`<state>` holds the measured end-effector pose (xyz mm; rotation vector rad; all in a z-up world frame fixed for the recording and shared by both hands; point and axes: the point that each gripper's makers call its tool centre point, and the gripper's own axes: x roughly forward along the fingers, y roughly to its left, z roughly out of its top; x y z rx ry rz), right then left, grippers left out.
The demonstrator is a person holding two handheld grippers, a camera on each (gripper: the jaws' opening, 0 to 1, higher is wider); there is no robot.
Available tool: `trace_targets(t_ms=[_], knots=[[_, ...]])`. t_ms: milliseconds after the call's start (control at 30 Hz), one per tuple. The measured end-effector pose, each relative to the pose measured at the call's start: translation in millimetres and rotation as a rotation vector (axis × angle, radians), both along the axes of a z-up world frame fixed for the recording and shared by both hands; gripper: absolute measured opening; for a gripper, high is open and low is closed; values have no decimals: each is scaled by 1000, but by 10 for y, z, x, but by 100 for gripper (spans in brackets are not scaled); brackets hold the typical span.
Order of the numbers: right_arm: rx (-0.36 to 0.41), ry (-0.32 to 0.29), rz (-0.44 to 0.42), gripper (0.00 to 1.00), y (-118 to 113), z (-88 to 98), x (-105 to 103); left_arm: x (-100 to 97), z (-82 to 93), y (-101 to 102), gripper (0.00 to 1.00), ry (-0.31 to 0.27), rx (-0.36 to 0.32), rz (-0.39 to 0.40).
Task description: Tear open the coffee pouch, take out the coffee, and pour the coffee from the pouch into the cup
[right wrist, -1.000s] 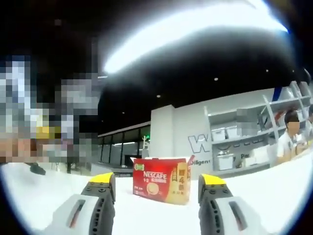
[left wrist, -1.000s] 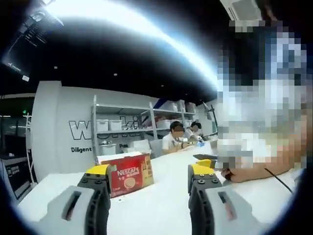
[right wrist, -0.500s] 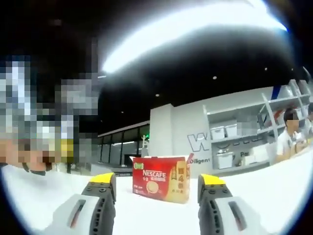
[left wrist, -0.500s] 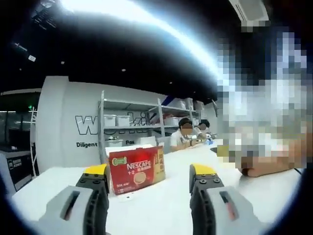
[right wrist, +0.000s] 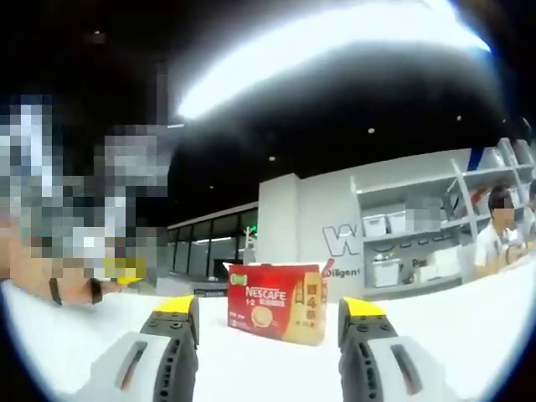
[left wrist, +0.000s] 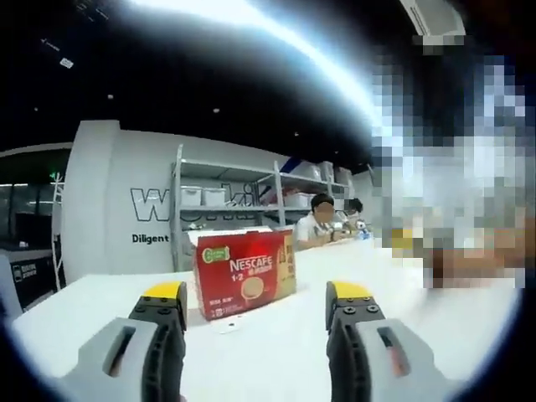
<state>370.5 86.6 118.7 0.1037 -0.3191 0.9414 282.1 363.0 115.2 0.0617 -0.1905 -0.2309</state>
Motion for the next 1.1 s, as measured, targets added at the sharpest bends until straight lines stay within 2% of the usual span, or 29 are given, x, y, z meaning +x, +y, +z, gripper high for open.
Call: trace_targets(t_ms=[100, 167, 233, 267, 367, 433, 533, 600, 700, 833, 1100], knots=[[-9, 4, 3, 67, 26, -12, -32, 8, -95, 27, 68, 4, -17, 5], [-13, 2, 6, 67, 42, -12, -51, 24, -212, 63, 68, 19, -2, 22], [-20, 3, 10, 67, 63, -20, -68, 24, -176, 86, 68, 18, -21, 21], [-24, 4, 12, 67, 75, -26, -79, 11, -164, 79, 67, 6, -6, 24], [-34, 5, 15, 67, 95, -39, -110, 5, -239, -12, 67, 20, -10, -8], [-37, 5, 15, 67, 105, -42, -128, -11, -215, -83, 66, 6, 27, -26], [-42, 8, 16, 67, 122, -53, -144, -2, -249, -114, 65, 14, 50, -30], [-39, 15, 14, 67, 114, -72, -63, 19, -275, -106, 67, 25, 62, -29], [-36, 26, 10, 67, 107, -86, -20, 46, -313, -78, 68, 45, 53, -33], [-45, 31, 6, 66, 120, -104, -20, 31, -301, -26, 67, 43, 21, -33], [-119, 26, 4, 66, 209, -193, -52, 44, -294, 21, 66, 45, -18, -26]])
